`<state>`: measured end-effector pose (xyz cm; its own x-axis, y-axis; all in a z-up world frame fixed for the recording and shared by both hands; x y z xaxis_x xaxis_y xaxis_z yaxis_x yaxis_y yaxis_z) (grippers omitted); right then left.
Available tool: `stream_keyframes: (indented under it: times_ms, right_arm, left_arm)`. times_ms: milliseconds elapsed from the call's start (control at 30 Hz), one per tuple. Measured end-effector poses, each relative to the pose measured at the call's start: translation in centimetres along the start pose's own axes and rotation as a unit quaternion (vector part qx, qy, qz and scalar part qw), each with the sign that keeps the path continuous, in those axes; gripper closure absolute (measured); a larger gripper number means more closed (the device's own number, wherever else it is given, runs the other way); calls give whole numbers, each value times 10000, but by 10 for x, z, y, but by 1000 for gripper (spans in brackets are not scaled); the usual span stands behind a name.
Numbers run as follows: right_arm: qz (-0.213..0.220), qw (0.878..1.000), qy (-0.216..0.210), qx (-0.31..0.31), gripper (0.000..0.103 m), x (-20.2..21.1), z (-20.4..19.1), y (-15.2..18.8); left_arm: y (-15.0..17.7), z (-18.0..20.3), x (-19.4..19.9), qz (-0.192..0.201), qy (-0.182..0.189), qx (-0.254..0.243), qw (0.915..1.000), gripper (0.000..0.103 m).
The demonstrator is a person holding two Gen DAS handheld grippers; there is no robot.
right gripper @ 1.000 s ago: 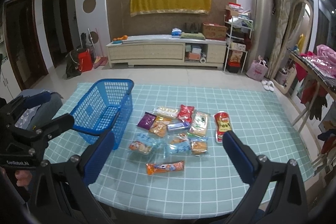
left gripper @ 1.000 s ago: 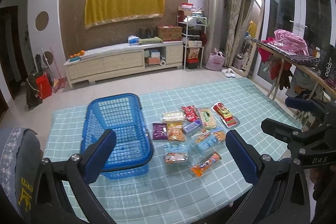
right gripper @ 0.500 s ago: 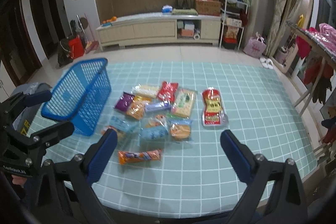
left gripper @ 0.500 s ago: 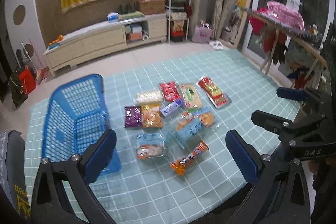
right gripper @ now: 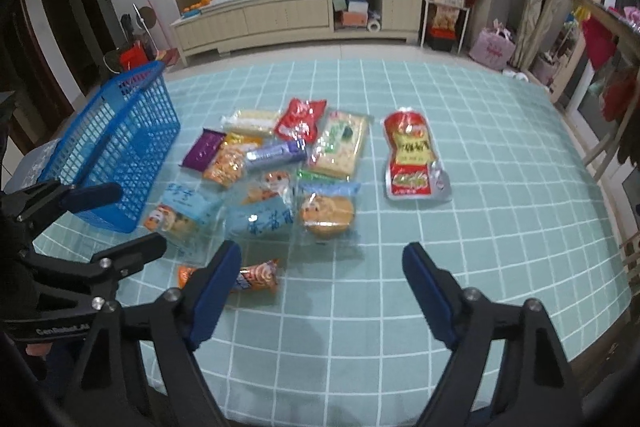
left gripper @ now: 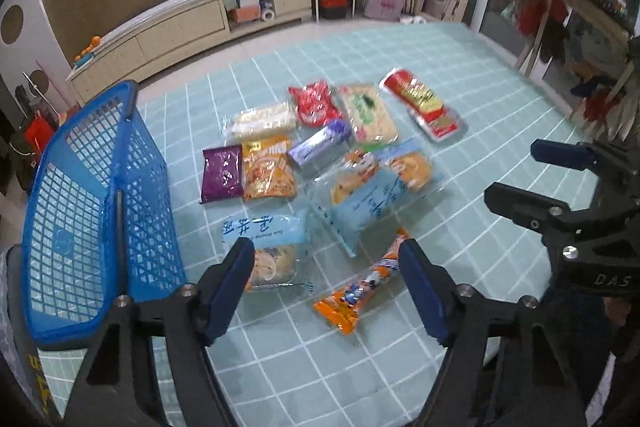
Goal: Organize snacks
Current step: 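Reach the left gripper down and grasp the light blue pastry pack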
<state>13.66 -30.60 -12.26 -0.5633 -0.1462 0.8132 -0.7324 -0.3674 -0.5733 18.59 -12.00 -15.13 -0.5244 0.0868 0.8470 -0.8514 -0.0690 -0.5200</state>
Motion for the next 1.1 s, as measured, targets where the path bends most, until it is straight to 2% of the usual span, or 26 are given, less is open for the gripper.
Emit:
stream_keyframes:
  times_ms: [133, 333, 633, 800, 900, 933, 967, 1033, 1100]
  right_arm:
    - [-125, 9999, -48, -42, 20, -20, 0, 2]
    - [-217, 9997, -118, -29, 22, -42, -4, -2]
    - [-330, 9993, -151, -40, 22, -60, -3, -5]
    - [-370, 9992, -154, -51, 23, -65, -2, -6]
    - [-368, 9991, -201, -78, 23, -68, -2, -7]
    - [-373, 9991, -206, -75, 23, -68, -3, -8]
    - [-371, 9991, -213, -66, 23, -69, -4, -8]
    - [-374, 9991, -202, -43, 23, -69, -5, -8]
    - [-379, 9991, -201, -32, 23, -69, -5, -8]
  left_arm:
    - [-1, -6, -27, -160, -230, -48, 9996, 30]
    - [-7, -21, -53, -320, -329, 82, 9989, 38]
    - [-8, -39, -89, -606, -426, 337, 9967, 38]
    - [-13, -40, -93, -575, -418, 267, 9971, 38]
    - [-16, -39, -96, -572, -439, 165, 9973, 36]
    - [-16, -39, -97, -551, -494, 120, 9972, 32]
    - [-16, -40, -98, -553, -570, 92, 9968, 23]
    - [-14, -44, -108, -690, -754, 96, 9947, 22]
    - [-11, -46, -116, -844, -659, 226, 9940, 22]
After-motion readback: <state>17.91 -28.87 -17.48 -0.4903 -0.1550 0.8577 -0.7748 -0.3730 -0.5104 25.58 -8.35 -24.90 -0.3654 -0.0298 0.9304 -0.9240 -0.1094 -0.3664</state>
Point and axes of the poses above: each gripper's, at about its wrist camera, not at the fingertips, and x roughly against the way its jaws point, z to its right, y to its underside, the point moved 3 cm from there along -x, roughly the way its jaws point, and after that the axes turned 15 degrees about x, right-handed, at the moved point
